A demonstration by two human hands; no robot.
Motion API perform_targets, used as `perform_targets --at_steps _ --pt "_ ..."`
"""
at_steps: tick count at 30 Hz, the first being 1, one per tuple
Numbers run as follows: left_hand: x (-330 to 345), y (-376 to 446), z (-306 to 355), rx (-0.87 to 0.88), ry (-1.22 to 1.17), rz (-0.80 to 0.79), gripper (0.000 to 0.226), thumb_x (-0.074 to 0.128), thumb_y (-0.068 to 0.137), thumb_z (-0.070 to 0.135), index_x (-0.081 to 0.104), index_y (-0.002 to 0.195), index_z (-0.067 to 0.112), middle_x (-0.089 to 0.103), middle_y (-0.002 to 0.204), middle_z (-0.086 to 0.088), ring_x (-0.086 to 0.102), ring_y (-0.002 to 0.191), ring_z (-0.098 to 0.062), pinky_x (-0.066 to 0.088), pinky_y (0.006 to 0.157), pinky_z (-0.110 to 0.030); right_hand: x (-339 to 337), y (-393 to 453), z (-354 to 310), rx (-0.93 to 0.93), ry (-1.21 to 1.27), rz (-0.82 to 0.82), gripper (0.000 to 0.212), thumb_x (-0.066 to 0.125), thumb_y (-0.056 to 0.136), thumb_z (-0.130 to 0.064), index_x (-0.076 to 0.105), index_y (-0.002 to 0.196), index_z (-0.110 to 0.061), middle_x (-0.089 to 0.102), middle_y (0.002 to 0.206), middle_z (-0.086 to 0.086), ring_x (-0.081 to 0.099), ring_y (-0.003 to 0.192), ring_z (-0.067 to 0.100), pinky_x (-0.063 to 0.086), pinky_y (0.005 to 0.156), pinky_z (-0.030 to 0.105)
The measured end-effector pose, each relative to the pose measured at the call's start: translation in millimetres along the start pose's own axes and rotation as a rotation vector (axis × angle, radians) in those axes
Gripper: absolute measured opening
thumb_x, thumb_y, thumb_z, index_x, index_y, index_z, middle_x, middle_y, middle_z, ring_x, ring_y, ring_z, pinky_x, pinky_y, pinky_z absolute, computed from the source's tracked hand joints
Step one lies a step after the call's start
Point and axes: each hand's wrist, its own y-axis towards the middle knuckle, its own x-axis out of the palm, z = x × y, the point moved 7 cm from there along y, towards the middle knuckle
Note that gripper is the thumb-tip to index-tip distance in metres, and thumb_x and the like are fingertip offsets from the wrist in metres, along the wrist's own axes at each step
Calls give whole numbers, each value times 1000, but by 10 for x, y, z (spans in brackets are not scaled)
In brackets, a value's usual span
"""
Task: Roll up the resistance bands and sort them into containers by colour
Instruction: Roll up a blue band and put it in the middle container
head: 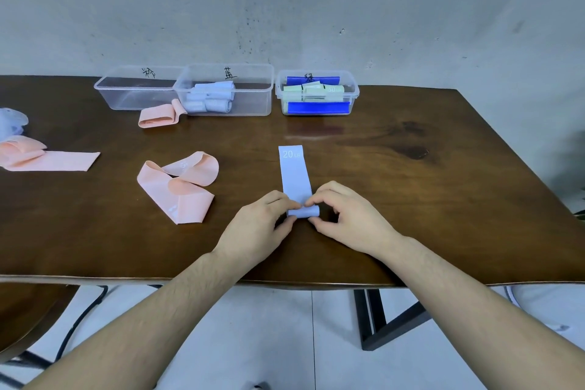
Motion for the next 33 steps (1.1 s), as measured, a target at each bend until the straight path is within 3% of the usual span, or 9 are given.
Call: perform_targets --at_steps 5,15,18,25,28,33 --pt "-10 8 6 -20 -2 -9 23 64 94 24 69 116 20 57 111 13 50 69 -6 49 65 -23 -2 35 28 8 -13 -1 22 71 91 -25 70 112 -28 57 104 -20 48 95 -8 33 76 9" --pt "6 33 -2 -11 11 -26 23 66 93 20 70 116 19 61 111 10 52 79 -2 38 68 -6 -3 65 42 6 -32 -15 28 71 90 -28 69 117 -29 57 112 -17 52 105 4 44 88 20" --pt "14 64 -15 -26 2 -42 26 66 94 26 69 119 21 59 111 11 48 75 -1 35 65 0 3 79 30 11 -29 -24 25 70 90 -26 69 115 -29 58 110 -17 52 102 4 43 84 20" --pt "-16 -2 29 26 -4 -17 19 69 91 22 71 110 20 61 103 12 45 79 5 34 63 0 -33 -5 -30 -2 -24 -18 23 71 90 -26 72 113 -29 60 104 -18 52 97 3 44 82 17" --pt "-33 -95 78 57 -10 -18 19 71 89 21 71 108 21 61 101 13 46 74 16 33 61 -2 -24 -102 -67 -8 -26 -35 23 71 90 -28 72 113 -31 60 103 -20 52 97 4 40 81 13" --pt "-43 -208 144 96 -38 -7 19 76 86 18 72 104 19 64 97 12 43 74 16 33 66 -1 -18 -248 -115 -2 -16 -29 24 71 90 -27 72 114 -31 59 103 -23 52 99 3 40 82 10"
